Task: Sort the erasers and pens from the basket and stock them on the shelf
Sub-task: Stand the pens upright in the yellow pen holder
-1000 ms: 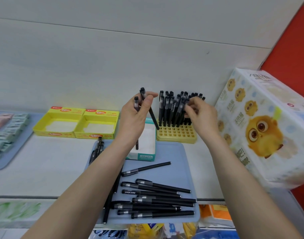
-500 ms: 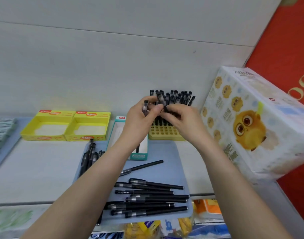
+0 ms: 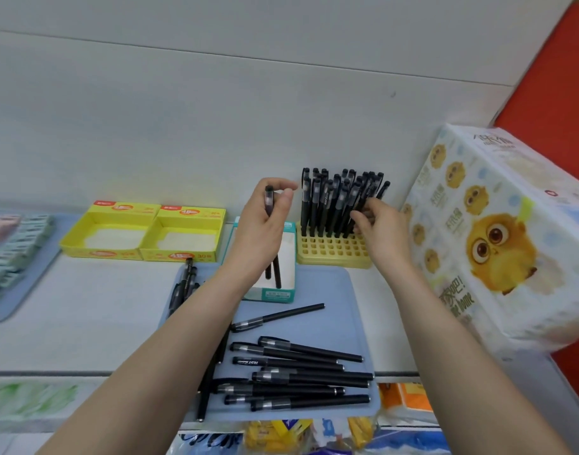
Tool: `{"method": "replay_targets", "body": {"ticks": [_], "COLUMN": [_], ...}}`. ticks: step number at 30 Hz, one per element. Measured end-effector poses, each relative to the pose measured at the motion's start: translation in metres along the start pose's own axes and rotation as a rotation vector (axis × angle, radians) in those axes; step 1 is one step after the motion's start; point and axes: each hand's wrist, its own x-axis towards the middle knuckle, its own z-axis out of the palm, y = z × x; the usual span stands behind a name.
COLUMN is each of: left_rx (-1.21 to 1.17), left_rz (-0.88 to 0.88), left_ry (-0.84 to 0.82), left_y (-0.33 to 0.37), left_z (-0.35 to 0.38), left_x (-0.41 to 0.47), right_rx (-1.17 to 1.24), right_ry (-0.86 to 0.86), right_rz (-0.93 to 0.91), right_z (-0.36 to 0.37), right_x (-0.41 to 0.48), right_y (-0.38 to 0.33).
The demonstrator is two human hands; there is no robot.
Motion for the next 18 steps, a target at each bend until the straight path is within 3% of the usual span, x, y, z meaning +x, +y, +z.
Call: {"method": "replay_targets", "body": {"ticks": [6, 9, 11, 12, 16, 18], "left_rx": [-0.069, -0.14, -0.178, -0.191, -0.236, -0.196], "left_rz": [-0.002, -0.016, -0.017, -0.013, 0.031, 0.067], "left_ry": [0.016, 0.029, 0.027, 0.017, -0.035, -0.048], "left_y": [0.001, 0.004, 0.006, 0.007, 0.014, 0.013], "left_z": [-0.001, 0.002, 0.005, 0.008, 0.024, 0.026], "left_x": [0.0, 0.002, 0.003, 0.002, 0.0, 0.0], "right_rx": [-0.164, -0.255, -0.124, -0.005, 0.306, 0.374], "right_ry": [-0.076, 0.035, 0.112, 0.071, -0.411, -0.439], "right_rz": [0.034, 0.028, -0.031, -0.065, -0.16, -0.16], "right_z": [0.005, -0.011, -0.023, -0.027, -0.019, -0.015], "right_x": [0.002, -0.008, -0.023, -0.03, -0.052, -0.055], "right_y": [0.001, -0.012, -0.031, -0.043, -0.068, -0.066]}}
